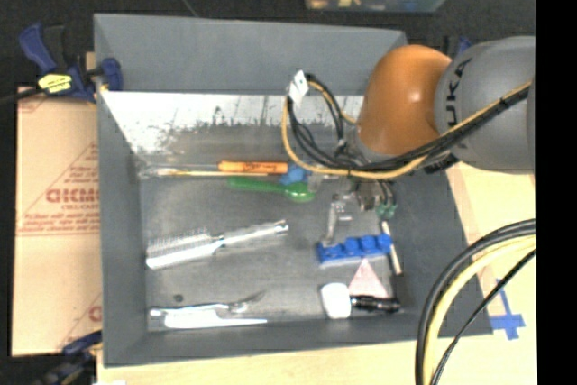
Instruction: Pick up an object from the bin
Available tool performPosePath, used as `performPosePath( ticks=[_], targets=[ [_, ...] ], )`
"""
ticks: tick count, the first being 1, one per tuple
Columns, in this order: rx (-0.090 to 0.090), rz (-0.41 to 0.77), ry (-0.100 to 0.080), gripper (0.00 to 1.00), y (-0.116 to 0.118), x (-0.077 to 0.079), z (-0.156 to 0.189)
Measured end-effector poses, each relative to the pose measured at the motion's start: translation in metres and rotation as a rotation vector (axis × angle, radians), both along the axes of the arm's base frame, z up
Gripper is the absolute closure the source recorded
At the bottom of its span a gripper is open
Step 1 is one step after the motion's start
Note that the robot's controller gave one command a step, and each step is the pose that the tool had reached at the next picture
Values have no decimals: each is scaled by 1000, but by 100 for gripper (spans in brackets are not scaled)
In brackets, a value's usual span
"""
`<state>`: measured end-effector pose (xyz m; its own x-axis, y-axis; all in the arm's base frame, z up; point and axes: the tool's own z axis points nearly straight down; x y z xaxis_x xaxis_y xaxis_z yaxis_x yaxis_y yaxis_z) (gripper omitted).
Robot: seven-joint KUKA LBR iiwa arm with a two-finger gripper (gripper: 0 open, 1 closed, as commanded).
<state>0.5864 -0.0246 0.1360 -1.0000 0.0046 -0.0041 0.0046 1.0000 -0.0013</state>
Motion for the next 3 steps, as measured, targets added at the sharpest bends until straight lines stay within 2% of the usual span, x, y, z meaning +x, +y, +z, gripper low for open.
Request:
performPosePath(
  ticks=[1, 2, 3],
  targets=[
    [-3, 115, 0, 0, -66, -28, -66],
    [-2, 102, -12, 0, -69, -38, 2],
    [1, 111, 0, 0, -62, -39, -36]
  ],
)
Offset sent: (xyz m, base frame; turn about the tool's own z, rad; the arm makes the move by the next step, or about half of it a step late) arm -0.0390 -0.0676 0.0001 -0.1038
